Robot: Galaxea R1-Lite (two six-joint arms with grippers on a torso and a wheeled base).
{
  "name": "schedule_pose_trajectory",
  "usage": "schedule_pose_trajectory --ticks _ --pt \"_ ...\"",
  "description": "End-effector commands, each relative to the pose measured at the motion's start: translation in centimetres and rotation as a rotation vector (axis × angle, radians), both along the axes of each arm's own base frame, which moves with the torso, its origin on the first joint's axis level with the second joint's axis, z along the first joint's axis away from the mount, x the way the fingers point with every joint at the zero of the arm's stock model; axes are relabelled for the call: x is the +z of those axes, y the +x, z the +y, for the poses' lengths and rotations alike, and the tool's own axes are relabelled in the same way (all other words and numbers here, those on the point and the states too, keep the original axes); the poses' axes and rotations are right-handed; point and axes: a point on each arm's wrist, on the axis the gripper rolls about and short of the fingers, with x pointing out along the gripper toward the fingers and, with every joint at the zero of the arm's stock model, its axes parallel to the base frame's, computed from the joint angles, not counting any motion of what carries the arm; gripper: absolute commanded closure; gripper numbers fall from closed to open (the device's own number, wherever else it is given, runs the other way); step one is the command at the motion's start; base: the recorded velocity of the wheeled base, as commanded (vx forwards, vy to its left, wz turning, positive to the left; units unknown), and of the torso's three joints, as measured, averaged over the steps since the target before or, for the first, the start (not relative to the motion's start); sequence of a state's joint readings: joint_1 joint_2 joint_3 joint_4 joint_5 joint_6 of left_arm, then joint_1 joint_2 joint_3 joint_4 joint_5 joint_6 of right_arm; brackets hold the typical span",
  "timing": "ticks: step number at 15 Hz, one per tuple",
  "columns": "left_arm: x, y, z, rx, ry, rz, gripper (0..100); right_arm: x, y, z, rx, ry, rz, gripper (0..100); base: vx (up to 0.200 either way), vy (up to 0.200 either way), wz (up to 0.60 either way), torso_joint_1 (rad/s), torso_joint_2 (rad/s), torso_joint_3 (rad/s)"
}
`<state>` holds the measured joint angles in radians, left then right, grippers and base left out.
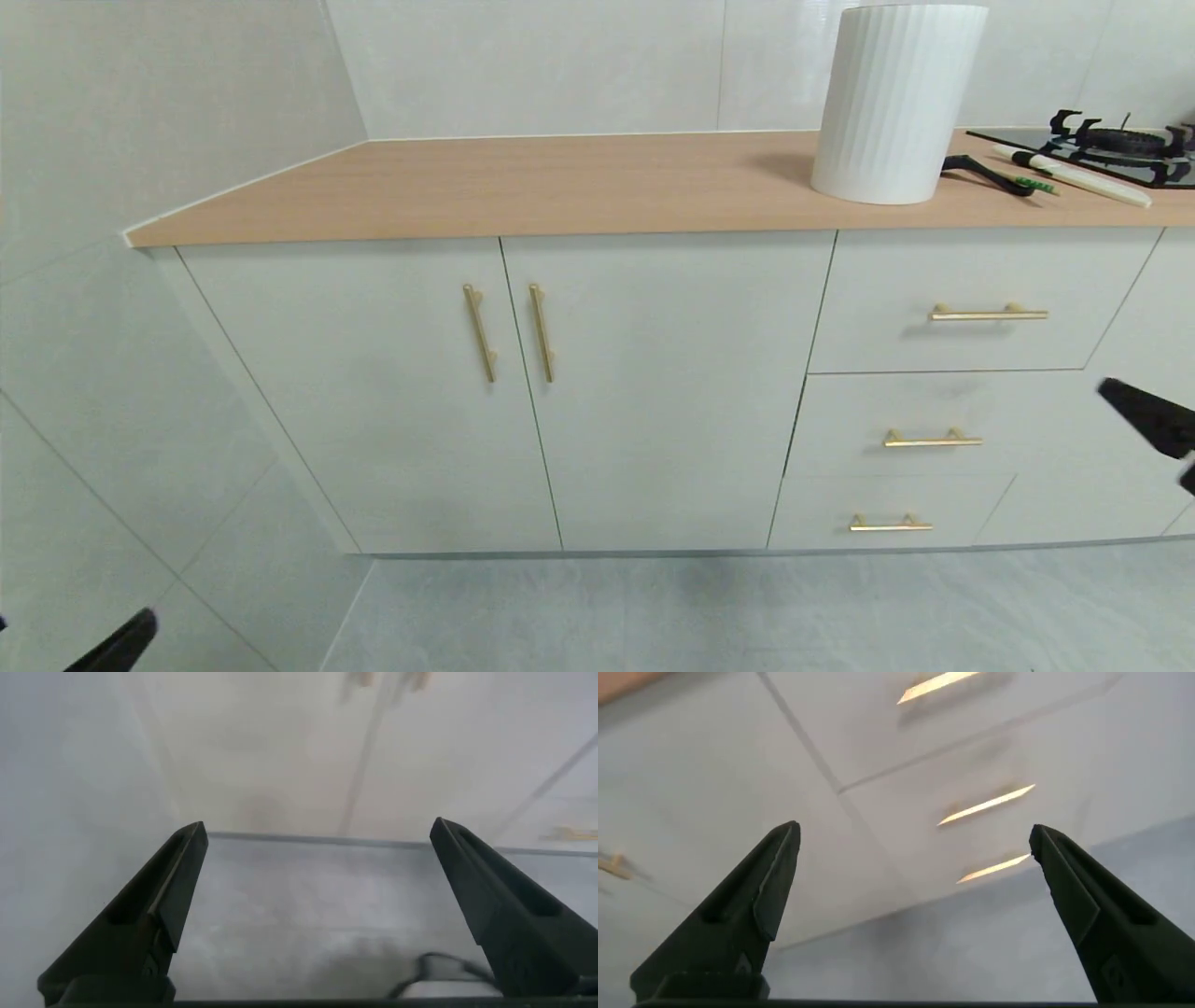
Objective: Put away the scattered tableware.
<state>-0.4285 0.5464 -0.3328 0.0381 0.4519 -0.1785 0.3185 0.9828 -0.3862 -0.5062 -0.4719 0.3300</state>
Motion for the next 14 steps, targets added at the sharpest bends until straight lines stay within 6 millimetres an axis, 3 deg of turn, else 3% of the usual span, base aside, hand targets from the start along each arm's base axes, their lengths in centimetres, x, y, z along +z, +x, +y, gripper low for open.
schedule_pose_trajectory --ticks 1,3,6,7,10,11,14 --pt "-0.4 -3.8 1.6 0.088 -0.030 -0.154 0 -1.4 -10.9 -3.7 -0.180 -0.203 -0.246 0 0.000 0.000 0.00 0.000 0.00 0.000" --pt "-1.2 -4.9 1.7 0.158 -0.034 -0.193 0 -2.2 -14.3 -4.1 -0.270 -0.276 -0.302 0 0.000 0.000 0.00 0.000 0.00 0.000" --pt "-3.2 -6.8 1.7 0.252 -0.030 -0.251 0 -4.5 -16.9 -4.0 -0.338 -0.305 -0.307 0 0.000 0.000 0.00 0.000 0.00 0.000" --pt "-3.8 -6.5 1.7 0.292 -0.032 -0.232 0 -5.0 -17.5 -3.8 -0.363 -0.310 -0.326 0 0.000 0.000 0.00 0.000 0.00 0.000" --pt "-4.6 -6.4 1.5 0.432 -0.045 -0.239 0 -6.0 -16.9 -3.9 -0.391 -0.292 -0.298 0 0.000 0.000 0.00 0.000 0.00 0.000" --pt "-5.2 -7.4 1.3 0.452 -0.010 -0.291 0 -6.7 -16.5 -3.9 -0.416 -0.273 -0.292 0 0.000 0.000 0.00 0.000 0.00 0.000" --pt "-8.3 -5.8 1.2 0.423 0.066 -0.222 0 -10.1 -14.7 -3.9 -0.404 -0.282 -0.247 0 0.000 0.000 0.00 0.000 0.00 0.000"
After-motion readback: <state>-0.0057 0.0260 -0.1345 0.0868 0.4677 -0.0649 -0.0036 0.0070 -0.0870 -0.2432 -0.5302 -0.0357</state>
